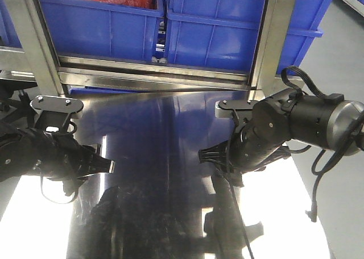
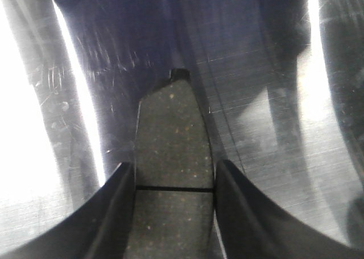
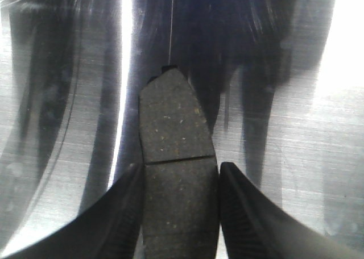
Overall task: Move and align brake pads A on conveyor
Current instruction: 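Lift the brake pad with the right gripper away from the table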
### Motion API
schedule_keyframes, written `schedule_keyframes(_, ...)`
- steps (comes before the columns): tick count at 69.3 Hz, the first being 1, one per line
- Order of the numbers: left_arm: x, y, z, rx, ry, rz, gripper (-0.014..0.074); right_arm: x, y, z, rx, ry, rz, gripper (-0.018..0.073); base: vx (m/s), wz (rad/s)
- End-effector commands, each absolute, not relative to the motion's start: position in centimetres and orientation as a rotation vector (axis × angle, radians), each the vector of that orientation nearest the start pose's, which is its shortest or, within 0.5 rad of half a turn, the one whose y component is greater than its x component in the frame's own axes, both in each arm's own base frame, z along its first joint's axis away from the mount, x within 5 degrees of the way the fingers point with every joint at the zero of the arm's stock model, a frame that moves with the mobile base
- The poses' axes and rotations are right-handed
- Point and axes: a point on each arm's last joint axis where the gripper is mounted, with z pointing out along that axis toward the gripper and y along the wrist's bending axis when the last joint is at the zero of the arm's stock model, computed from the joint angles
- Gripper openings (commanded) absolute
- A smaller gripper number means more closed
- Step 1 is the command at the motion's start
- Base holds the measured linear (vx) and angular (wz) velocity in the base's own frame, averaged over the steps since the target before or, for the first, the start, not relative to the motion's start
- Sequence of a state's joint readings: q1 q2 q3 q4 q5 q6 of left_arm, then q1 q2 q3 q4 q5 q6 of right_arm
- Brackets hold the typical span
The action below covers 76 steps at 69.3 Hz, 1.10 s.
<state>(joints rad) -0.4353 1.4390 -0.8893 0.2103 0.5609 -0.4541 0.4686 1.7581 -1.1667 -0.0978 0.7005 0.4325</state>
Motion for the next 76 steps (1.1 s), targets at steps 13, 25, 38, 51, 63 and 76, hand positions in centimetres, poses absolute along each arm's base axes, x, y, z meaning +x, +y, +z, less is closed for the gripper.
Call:
schedule_keyframes(13, 26.3, -11.4, 26.0, 0.173, 2.464, -0.176, 0.002, 31.6, 15.0, 25.6, -0.152, 2.59, 0.18, 0.0154, 0.0, 0.0)
schedule_keyframes(25, 26.3, -11.4, 26.0, 0.173, 2.464, -0.176, 0.002, 30.7, 14.1, 28.2, -0.133, 2.493, 0.163, 0.0154, 0.0, 0.0)
schedule_keyframes(38, 26.3, -11.4, 26.0, 0.173, 2.464, -0.176, 0.002, 27.8, 12.4, 28.8, -0.109, 2.417, 0.166, 0.0154, 0.0, 0.0)
schedule_keyframes(51, 26.3, -11.4, 26.0, 0.173, 2.464, -0.176, 0.002, 24.2, 10.5, 29.1, -0.118, 2.364, 0.184, 0.0154, 0.0, 0.0)
schedule_keyframes(63, 26.3, -11.4, 26.0, 0.173, 2.464, -0.176, 0.002, 20.9, 9.1, 30.1, -0.122, 2.255, 0.246, 0.0154, 0.0, 0.0)
schedule_keyframes(76, 26.3, -11.4, 26.0, 0.173, 2.464, -0.176, 0.002, 17.8, 7.7, 30.7, -0.122, 2.142, 0.306, 0.0154, 0.0, 0.0)
